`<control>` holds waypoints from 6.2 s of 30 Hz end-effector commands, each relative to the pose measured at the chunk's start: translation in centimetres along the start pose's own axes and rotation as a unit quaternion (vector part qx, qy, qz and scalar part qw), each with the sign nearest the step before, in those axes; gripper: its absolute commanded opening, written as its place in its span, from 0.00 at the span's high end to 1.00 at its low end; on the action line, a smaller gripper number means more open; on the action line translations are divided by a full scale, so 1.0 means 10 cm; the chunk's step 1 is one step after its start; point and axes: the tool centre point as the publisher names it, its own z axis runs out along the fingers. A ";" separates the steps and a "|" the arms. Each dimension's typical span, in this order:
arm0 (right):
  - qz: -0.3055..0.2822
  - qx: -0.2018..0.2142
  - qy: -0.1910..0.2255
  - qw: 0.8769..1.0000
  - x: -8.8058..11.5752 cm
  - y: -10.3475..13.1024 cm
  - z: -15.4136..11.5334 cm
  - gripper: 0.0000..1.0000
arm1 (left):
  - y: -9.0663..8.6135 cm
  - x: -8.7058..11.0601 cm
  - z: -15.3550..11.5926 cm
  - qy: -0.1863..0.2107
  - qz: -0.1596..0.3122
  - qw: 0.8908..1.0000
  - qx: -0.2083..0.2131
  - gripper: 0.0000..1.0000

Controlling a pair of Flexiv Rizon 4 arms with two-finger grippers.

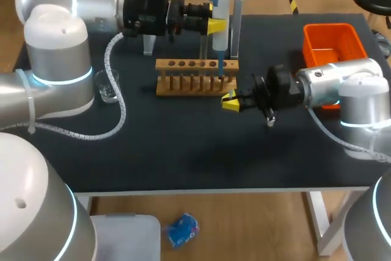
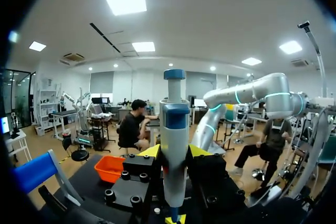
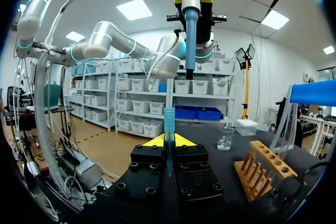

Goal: Invert the test tube, pick up the pipette, mount the tip to pipette, aspirate from beaker and dispense into the tube, eject the tip, return the pipette, and cap with the stopper.

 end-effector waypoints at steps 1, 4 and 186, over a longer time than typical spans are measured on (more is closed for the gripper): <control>-0.002 -0.002 0.001 1.000 -0.03 -0.01 0.06 1.00 | 0.01 -0.04 0.03 0.006 -0.002 1.000 -0.002 1.00; -0.004 -0.002 0.002 1.000 -0.04 0.02 0.07 1.00 | 0.04 -0.04 0.04 0.006 -0.008 1.000 -0.002 1.00; 0.042 0.147 -0.104 0.983 0.03 0.04 0.95 0.00 | 0.07 -0.19 -1.86 -0.156 -0.003 0.988 0.010 1.00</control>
